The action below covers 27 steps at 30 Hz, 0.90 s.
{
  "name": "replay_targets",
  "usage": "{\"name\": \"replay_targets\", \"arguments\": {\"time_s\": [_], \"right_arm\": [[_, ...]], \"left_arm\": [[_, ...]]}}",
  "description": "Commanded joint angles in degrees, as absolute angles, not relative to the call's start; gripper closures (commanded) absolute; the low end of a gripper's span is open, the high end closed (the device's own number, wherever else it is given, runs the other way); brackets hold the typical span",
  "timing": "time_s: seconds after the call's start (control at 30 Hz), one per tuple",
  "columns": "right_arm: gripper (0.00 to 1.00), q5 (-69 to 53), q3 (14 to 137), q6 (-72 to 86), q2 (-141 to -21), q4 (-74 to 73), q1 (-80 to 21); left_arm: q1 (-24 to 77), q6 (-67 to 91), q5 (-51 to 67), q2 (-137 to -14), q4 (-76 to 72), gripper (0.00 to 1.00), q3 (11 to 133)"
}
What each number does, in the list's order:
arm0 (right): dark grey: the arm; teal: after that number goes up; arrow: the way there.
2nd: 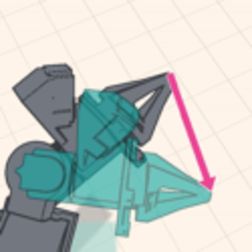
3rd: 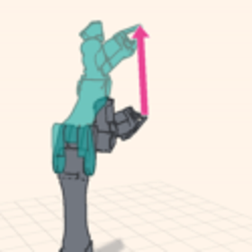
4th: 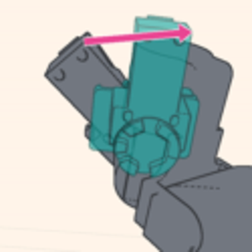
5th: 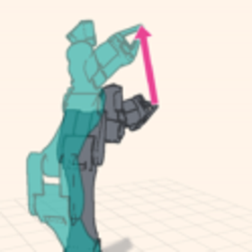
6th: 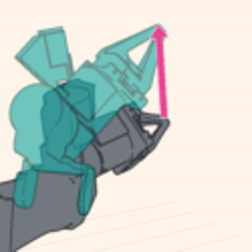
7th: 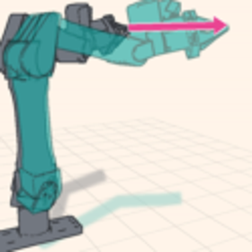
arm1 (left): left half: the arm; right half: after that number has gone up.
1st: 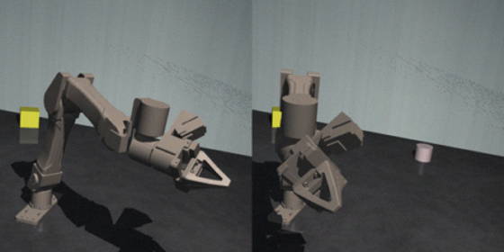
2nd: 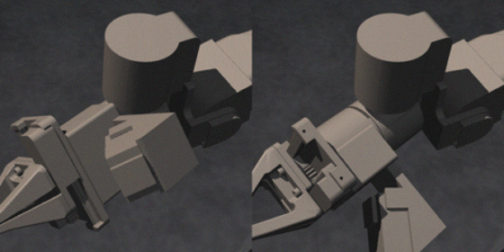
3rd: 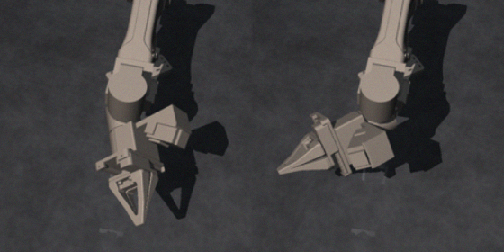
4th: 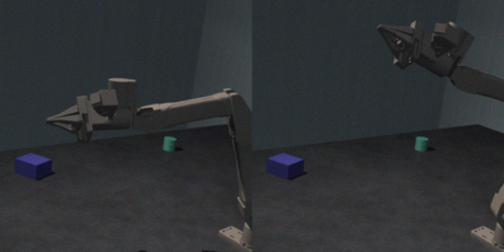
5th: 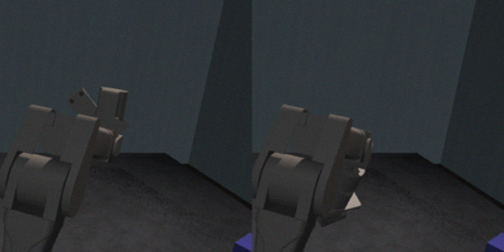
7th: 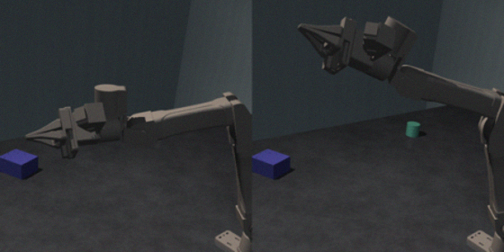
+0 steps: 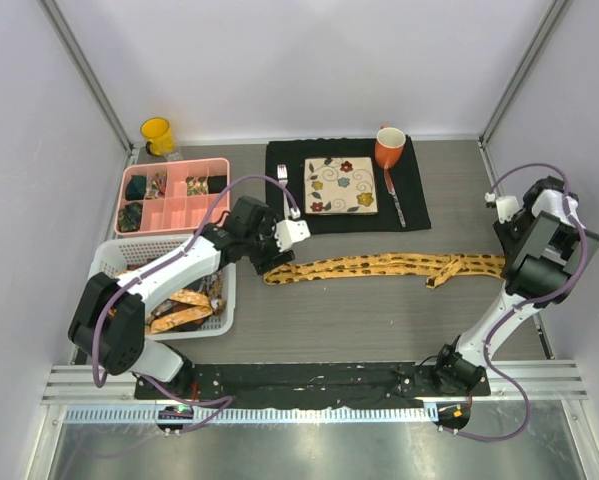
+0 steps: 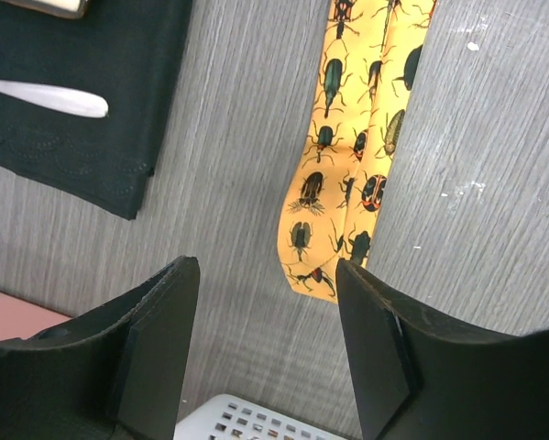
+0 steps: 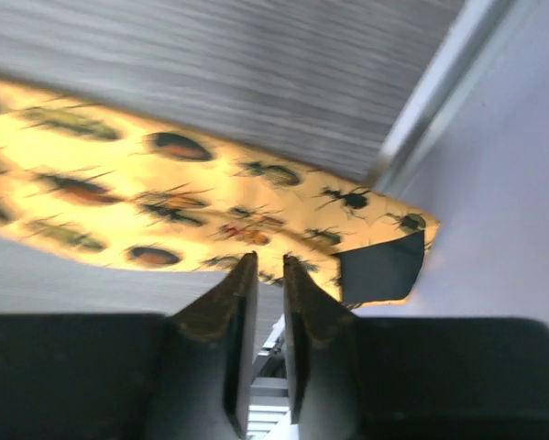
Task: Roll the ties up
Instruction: Flatten out the tie at the center of the board.
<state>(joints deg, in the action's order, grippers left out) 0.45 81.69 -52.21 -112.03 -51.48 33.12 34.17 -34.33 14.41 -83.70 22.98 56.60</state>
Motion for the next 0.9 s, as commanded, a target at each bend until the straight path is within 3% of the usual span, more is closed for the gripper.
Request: {"name": "replay_targets", "arguments": {"time_s": [0.0,0.13,0.4,0.47,0.53,0.87], "right_arm": [[0.73,-11.1,81.7,-55.4,-100.7,-59.3,31.8],[0.64,-15.0,76.6,-54.7,-91.3,-65.2,26.1],[0.64,-9.7,63.6,-39.1,-80.3,-59.2,4.5],[0.64,-7.7,60.8,-37.4,-80.8,-56.5,2.3],[0.64,-5.7,58.9,-35.7,-81.3,-54.5,0.4],[0.65,-1.8,51.2,-30.9,-86.3,-44.5,-3.2]], "left_arm": [[34.3,-31.4,13.6,-80.3,20.7,0.34,56.3],[34.3,-28.1,12.6,-79.9,20.2,0.32,57.7],[34.0,-13.9,5.8,-78.1,18.8,0.24,62.1],[33.9,-10.4,0.8,-77.2,17.2,0.2,62.8],[33.8,-5.0,-3.8,-76.9,17.1,0.01,63.7],[30.9,1.9,-0.3,-75.7,19.5,0.0,67.1]]}}
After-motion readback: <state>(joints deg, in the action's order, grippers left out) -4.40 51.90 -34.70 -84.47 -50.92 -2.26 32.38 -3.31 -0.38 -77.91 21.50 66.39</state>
